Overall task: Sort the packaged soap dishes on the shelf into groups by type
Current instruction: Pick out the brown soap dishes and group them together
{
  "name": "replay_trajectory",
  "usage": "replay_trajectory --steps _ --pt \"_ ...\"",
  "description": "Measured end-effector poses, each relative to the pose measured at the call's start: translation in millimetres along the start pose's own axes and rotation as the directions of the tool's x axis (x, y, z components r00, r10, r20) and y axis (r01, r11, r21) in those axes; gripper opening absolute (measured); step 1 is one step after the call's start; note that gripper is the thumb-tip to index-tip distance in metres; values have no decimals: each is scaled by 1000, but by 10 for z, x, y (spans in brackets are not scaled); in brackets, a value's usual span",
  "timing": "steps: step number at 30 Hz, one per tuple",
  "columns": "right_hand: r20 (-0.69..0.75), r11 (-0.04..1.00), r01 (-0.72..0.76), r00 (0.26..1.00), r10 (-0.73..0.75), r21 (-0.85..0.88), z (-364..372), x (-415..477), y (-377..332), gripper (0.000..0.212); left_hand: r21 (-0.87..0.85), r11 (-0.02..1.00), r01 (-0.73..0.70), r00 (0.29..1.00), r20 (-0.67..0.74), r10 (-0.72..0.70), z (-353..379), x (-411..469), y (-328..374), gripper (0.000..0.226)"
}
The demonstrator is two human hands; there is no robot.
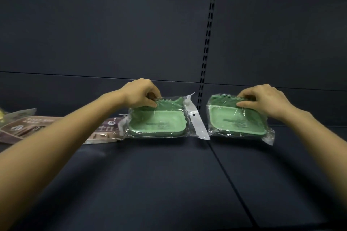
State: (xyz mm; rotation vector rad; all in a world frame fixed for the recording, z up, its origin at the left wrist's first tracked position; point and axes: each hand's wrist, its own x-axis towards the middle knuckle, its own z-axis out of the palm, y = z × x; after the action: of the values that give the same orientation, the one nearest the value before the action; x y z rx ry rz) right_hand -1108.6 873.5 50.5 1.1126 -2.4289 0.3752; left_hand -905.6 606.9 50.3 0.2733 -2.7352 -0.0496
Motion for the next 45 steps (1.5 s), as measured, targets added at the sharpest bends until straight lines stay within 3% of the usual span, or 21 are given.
replay_trajectory --steps 4,10,12,20,23,31,33,35,45 --pt "-4 1000 9 1000 -8 28 27 97 120 25 10 1000 7 1000 3 -7 110 136 94 21" --pt "31 997 44 998 -46 60 142 138 131 25 202 978 57 989 123 -83 399 156 -51 11" --pt "52 997 58 997 -60 50 215 155 101 26 251 965 70 979 170 -115 440 149 -134 26" --pt "167 992 115 978 -122 53 533 304 -225 22 356 929 104 985 90 -145 613 135 -218 11" --pt "184 992 123 975 -126 25 636 343 -348 23 347 933 91 980 135 -146 563 101 -204 24" --pt "239 979 157 963 -123 -132 845 357 -587 24 315 935 161 985 -112 -132 202 -250 -356 32" --pt "237 982 170 960 -146 -83 777 390 -734 43 320 923 213 974 -145 -175 98 -393 -443 32" --pt "191 979 205 961 -198 -18 709 430 -946 48 319 908 271 958 -180 -223 -7 -566 -542 31" --pt "100 858 492 855 -508 148 495 327 -2638 40 347 762 546 833 -322 -450 -586 -1878 -1288 25"
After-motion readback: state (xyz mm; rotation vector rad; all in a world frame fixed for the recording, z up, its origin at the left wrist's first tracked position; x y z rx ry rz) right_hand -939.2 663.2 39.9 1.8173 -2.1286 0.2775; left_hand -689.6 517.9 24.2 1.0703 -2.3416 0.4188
